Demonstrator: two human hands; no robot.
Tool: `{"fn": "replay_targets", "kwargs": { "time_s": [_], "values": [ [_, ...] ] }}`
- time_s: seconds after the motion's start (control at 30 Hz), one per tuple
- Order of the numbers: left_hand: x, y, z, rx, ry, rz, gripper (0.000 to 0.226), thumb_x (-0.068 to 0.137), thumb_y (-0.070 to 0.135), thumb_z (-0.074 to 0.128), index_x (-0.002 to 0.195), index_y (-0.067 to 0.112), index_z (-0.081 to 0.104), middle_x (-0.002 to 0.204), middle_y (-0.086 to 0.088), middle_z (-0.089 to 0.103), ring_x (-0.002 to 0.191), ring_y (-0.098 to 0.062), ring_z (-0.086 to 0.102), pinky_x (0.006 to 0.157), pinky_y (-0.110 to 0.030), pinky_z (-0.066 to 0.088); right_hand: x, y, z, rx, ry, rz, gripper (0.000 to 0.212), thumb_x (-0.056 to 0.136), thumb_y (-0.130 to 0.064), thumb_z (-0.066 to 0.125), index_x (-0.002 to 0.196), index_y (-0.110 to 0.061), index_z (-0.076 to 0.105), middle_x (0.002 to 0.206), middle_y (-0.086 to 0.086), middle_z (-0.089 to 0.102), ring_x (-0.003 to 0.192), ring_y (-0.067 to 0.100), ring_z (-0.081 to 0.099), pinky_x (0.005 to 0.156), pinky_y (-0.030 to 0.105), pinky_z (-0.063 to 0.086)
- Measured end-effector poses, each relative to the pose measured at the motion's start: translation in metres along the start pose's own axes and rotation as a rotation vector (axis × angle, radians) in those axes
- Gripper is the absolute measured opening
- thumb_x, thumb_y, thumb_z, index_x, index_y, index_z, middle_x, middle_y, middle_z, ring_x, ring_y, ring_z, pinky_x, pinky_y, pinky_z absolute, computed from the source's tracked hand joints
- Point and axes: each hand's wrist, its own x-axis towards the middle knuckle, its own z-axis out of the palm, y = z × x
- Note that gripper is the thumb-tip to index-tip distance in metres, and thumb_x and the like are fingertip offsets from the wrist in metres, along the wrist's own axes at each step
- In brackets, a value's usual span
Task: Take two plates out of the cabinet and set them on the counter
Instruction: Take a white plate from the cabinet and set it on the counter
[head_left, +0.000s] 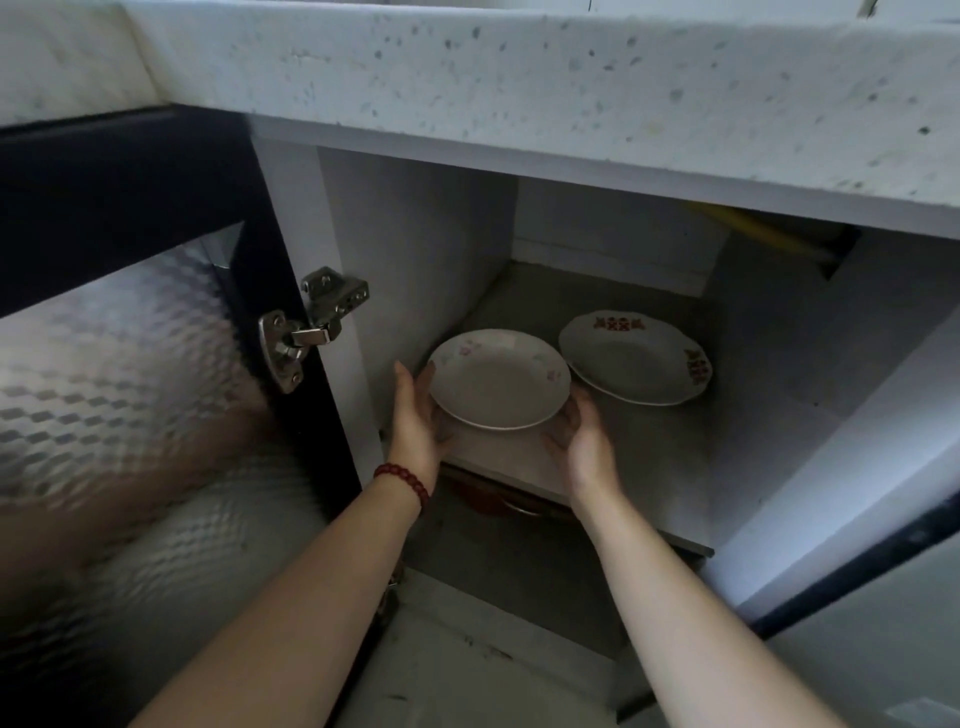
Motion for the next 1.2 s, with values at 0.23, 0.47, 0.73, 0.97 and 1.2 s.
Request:
{"fn": "replay_targets", "kwargs": {
  "time_s": [0.23, 0.47, 0.73, 0.97, 1.2],
  "values": [
    [-0.027, -0.016, -0.003, -0.051, -0.016, 0.024, 0.070, 0.085, 0.069, 0.012, 0.137, 0.032, 0.041, 0.139, 0.006, 0.048, 0.129, -0.016, 0.041, 0.099, -0.040, 0.030, -0.021, 0.004, -0.013, 0.024, 0.012, 0.014, 0.043, 0.097, -0.042, 0.031, 0.137, -0.028, 0.043, 0.142, 0.000, 0.048, 0.129, 0.019, 0.045, 0.108, 0.041, 0.035],
    [-0.022, -0.017, -0.004, -0.035, 0.021, 0.043, 0.067, 0.087, 0.067, 0.015, 0.137, 0.030, 0.041, 0.139, 0.003, 0.049, 0.128, -0.017, 0.043, 0.106, -0.040, 0.031, -0.015, 0.000, -0.019, -0.036, 0.038, 0.073, 0.052, 0.097, -0.045, 0.032, 0.144, -0.026, 0.030, 0.152, 0.002, 0.035, 0.138, 0.021, 0.034, 0.114, 0.044, 0.028],
    [-0.024, -0.019, -0.016, -0.009, 0.043, 0.006, 0.070, 0.085, 0.070, 0.010, 0.136, 0.035, 0.042, 0.138, 0.007, 0.049, 0.127, -0.017, 0.043, 0.103, -0.045, 0.026, -0.014, 0.000, -0.024, -0.048, 0.042, 0.101, 0.059, 0.094, -0.055, 0.030, 0.145, -0.026, 0.030, 0.150, 0.003, 0.038, 0.136, 0.024, 0.036, 0.113, 0.048, 0.028],
    [-0.013, -0.006, -0.012, -0.066, 0.057, 0.005, 0.071, 0.086, 0.068, 0.014, 0.144, 0.029, 0.026, 0.145, 0.001, 0.041, 0.127, -0.022, 0.043, 0.107, -0.046, 0.030, -0.004, -0.014, -0.020, -0.092, 0.049, 0.103, 0.056, 0.097, -0.049, 0.026, 0.146, -0.022, 0.027, 0.151, 0.006, 0.036, 0.137, 0.024, 0.035, 0.113, 0.045, 0.028],
    [-0.014, -0.008, -0.019, -0.088, 0.080, -0.026, 0.072, 0.085, 0.069, 0.015, 0.143, 0.029, 0.028, 0.146, 0.001, 0.040, 0.130, -0.023, 0.040, 0.096, -0.042, 0.032, -0.002, -0.012, -0.022, -0.197, 0.065, 0.138, 0.059, 0.095, -0.052, 0.023, 0.147, -0.023, 0.026, 0.152, 0.006, 0.036, 0.137, 0.025, 0.035, 0.113, 0.042, 0.027]
  ]
}}
